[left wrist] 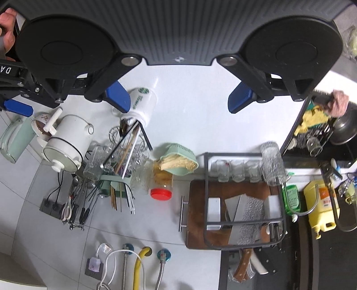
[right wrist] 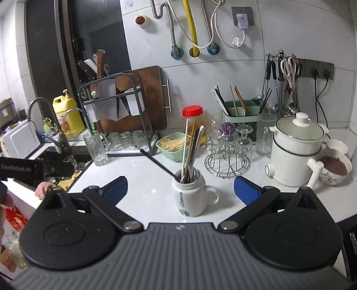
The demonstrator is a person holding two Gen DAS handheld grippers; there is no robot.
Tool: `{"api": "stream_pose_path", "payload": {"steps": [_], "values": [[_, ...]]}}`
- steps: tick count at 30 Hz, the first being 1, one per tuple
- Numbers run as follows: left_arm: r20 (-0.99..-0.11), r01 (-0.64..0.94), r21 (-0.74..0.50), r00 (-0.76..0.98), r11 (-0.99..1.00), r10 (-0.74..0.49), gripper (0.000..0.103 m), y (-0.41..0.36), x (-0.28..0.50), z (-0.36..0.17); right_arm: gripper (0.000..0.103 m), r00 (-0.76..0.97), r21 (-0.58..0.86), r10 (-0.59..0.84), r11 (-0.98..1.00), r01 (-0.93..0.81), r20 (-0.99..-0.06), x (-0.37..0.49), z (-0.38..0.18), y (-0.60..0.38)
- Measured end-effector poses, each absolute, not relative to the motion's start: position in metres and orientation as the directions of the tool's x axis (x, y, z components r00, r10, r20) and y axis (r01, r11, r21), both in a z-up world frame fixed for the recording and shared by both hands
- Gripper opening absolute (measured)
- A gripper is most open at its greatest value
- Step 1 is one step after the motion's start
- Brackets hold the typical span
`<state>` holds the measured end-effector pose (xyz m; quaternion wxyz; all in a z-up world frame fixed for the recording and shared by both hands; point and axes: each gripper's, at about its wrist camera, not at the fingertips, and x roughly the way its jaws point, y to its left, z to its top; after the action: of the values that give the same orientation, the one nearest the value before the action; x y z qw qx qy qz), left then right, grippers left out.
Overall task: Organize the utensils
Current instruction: 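Set the mug on the counter with the right tool while withdrawing the left tool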
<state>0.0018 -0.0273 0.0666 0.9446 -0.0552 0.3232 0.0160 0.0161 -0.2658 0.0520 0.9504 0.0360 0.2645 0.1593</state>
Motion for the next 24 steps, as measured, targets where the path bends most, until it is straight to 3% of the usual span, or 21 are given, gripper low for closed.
{"api": "stream_pose_path", "payload": {"steps": [24], "values": [[-0.584, -0.154, -0.099, 0.809, 0.983, 0.068, 0.097, -0.071, -0.068, 0.059, 0.103, 0.800, 0.139, 0.370, 0.928, -0.347, -0.472, -0.023, 0.044, -0.296]]}}
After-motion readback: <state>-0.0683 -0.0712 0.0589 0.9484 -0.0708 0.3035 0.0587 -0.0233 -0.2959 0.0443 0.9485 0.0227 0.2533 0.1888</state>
